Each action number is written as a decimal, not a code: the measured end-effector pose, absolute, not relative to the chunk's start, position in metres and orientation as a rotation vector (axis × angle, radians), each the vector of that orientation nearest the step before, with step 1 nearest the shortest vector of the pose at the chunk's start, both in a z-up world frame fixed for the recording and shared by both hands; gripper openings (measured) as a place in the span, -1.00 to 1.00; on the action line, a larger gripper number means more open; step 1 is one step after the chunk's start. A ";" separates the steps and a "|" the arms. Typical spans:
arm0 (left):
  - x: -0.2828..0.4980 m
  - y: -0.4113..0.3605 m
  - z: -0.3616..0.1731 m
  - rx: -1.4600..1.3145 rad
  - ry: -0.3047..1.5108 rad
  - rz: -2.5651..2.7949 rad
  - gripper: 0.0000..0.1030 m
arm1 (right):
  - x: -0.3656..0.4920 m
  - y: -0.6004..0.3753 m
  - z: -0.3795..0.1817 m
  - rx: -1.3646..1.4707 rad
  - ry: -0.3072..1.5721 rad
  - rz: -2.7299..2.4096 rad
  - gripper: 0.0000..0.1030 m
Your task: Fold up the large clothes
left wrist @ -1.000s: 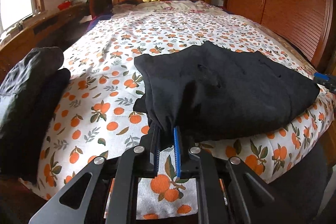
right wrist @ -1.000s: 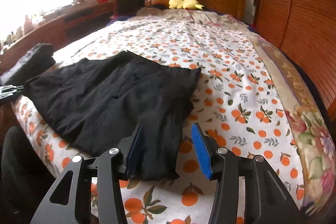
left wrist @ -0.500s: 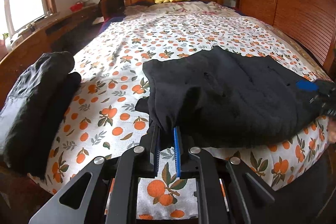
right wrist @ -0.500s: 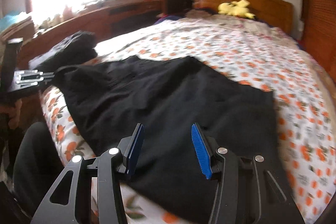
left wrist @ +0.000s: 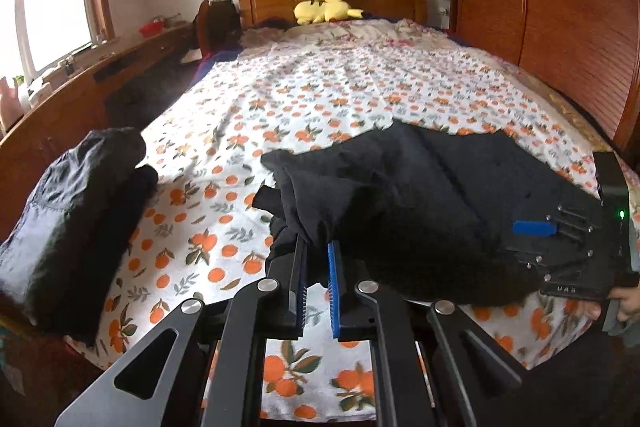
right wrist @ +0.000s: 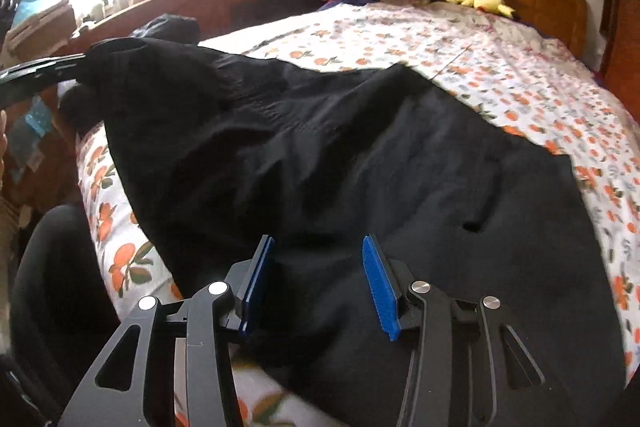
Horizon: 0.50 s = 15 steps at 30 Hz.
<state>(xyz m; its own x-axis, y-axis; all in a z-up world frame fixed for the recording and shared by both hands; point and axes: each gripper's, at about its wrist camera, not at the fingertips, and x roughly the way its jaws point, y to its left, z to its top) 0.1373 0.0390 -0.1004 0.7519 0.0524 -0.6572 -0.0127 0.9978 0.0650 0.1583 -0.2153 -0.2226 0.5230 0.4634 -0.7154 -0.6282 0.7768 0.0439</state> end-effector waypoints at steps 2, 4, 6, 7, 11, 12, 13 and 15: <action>0.137 0.029 -0.090 0.066 0.704 0.029 -0.84 | 0.154 -0.230 -0.215 -0.214 0.763 0.648 -0.15; 0.139 0.013 -0.076 0.077 0.681 0.011 -0.85 | 0.153 -0.245 -0.208 -0.194 0.752 0.632 -0.15; 0.143 -0.002 -0.065 0.093 0.657 -0.014 -0.86 | 0.153 -0.259 -0.201 -0.181 0.740 0.609 -0.15; 0.145 -0.011 -0.058 0.099 0.640 -0.036 -0.86 | 0.153 -0.266 -0.197 -0.169 0.738 0.603 -0.15; 0.158 -0.040 -0.043 0.101 0.605 -0.108 -0.87 | 0.158 -0.288 -0.187 -0.120 0.739 0.570 -0.15; 0.161 -0.047 -0.041 0.100 0.599 -0.131 -0.88 | 0.158 -0.293 -0.185 -0.114 0.741 0.559 -0.15; 0.164 -0.056 -0.037 0.102 0.592 -0.159 -0.88 | 0.156 -0.295 -0.183 -0.113 0.738 0.549 -0.15; 0.170 -0.071 -0.033 0.100 0.589 -0.205 -0.89 | 0.155 -0.302 -0.180 -0.112 0.737 0.537 -0.15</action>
<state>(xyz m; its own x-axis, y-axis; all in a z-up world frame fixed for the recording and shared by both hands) 0.1703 -0.0708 -0.0334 0.8120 -0.1629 -0.5604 0.2201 0.9748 0.0356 0.1546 -0.3019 -0.1797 0.6128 0.4265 -0.6652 -0.5031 0.8597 0.0878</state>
